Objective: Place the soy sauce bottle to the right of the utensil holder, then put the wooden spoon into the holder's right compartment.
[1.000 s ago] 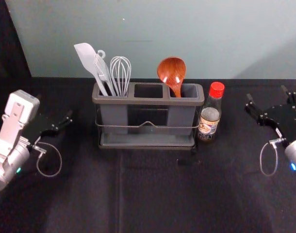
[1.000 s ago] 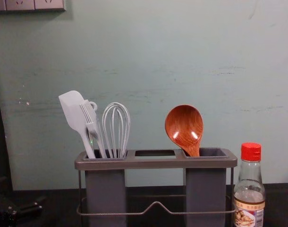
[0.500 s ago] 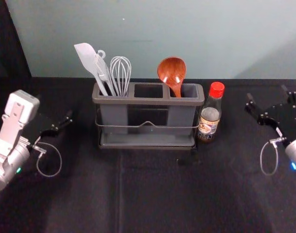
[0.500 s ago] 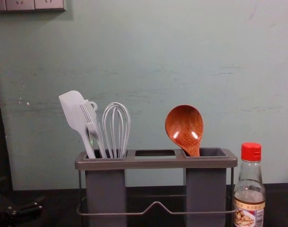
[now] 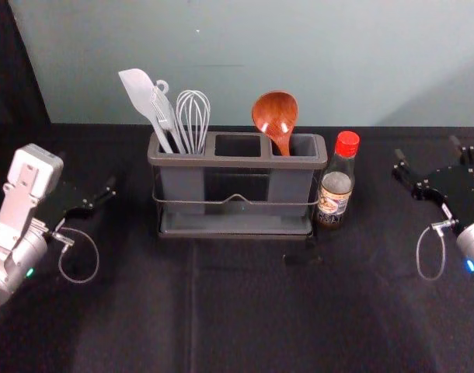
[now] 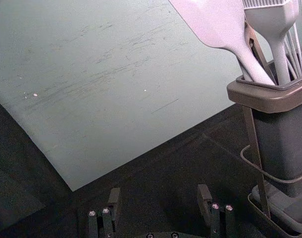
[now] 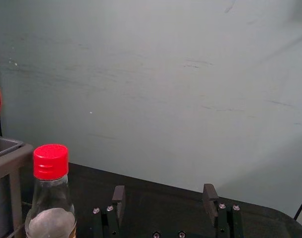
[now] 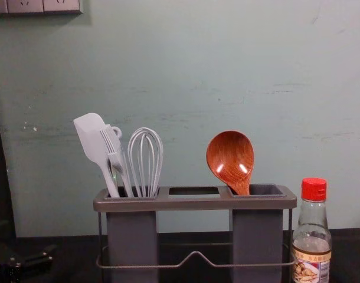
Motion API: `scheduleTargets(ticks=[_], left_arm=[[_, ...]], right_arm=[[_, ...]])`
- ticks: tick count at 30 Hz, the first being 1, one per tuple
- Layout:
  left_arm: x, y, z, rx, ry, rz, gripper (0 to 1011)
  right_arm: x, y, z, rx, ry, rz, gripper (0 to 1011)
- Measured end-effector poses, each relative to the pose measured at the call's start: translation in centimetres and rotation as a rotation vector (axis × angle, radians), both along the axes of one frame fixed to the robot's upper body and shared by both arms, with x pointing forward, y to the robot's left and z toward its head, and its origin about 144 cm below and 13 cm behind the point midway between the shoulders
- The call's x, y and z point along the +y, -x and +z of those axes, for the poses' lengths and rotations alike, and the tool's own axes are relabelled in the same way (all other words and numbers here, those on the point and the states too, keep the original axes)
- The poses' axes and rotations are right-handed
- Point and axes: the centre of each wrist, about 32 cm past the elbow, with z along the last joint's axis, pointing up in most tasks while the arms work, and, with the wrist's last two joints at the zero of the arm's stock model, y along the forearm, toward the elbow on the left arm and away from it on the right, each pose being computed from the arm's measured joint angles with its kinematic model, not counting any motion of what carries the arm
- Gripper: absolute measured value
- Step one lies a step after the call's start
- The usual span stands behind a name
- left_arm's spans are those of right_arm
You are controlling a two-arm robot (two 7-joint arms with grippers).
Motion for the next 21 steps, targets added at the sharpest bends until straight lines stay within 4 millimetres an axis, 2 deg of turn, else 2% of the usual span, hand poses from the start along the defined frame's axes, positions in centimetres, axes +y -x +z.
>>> scheduleTargets(ticks=[21], left_arm=[[0.0,0.0,0.0,0.0,0.0,0.0,1000]], right_arm=[[0.0,0.0,0.0,0.0,0.0,0.001,1002]])
